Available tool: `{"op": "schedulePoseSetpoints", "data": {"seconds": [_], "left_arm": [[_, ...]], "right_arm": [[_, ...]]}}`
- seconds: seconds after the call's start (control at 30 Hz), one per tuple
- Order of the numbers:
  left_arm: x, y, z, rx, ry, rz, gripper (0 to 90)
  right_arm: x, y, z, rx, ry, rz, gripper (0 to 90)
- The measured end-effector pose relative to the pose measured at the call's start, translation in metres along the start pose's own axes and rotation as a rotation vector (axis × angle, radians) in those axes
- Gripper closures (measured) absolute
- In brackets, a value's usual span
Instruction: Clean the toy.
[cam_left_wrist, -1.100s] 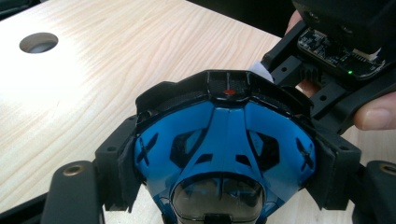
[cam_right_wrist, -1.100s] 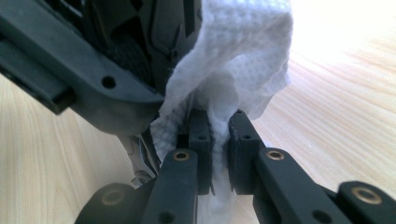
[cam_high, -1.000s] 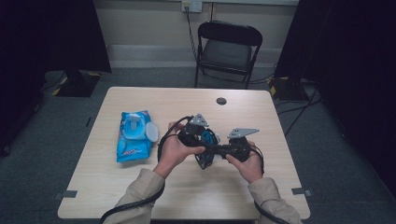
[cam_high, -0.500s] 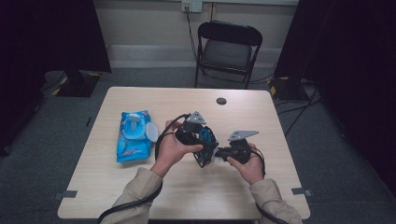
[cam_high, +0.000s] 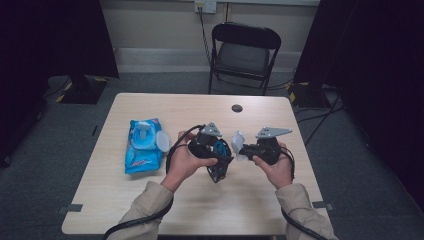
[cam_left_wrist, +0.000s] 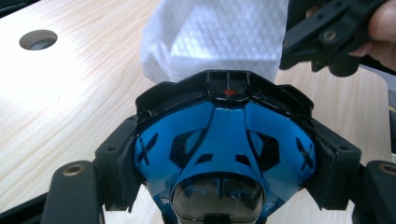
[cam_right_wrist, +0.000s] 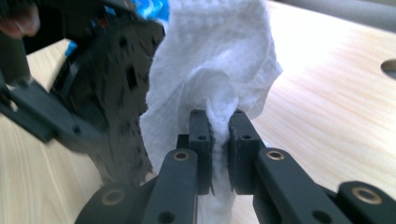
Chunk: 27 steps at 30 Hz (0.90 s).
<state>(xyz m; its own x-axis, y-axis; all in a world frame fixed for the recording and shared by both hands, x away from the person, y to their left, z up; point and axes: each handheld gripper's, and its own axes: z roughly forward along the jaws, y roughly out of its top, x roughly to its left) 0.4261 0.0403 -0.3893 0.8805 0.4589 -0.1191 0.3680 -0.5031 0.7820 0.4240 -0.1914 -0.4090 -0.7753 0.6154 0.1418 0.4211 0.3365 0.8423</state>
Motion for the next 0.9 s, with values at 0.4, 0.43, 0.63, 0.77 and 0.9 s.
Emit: {"op": "schedulePoseSetpoints", "data": {"seconds": [0.4,0.43,0.63,0.77,0.9], "left_arm": [[-0.01,0.002,0.011,0.017,-0.031,0.02,25.3],[-0.01,0.002,0.012,0.014,-0.035,0.018,25.3],[-0.008,0.005,0.01,0.003,-0.032,0.015,25.3],[-0.004,0.005,0.007,-0.01,-0.025,0.009,25.2],[-0.002,0.006,0.005,-0.017,-0.02,0.008,25.3]], "right_arm": [[0.008,0.015,0.002,-0.023,0.012,-0.021,82.3],[0.009,0.015,0.003,-0.02,0.013,-0.024,82.2],[0.008,0.01,0.01,-0.019,0.03,-0.006,82.3],[0.007,0.004,0.015,-0.003,0.033,-0.004,82.3],[0.009,-0.001,0.021,0.011,0.04,-0.003,82.3]]}}
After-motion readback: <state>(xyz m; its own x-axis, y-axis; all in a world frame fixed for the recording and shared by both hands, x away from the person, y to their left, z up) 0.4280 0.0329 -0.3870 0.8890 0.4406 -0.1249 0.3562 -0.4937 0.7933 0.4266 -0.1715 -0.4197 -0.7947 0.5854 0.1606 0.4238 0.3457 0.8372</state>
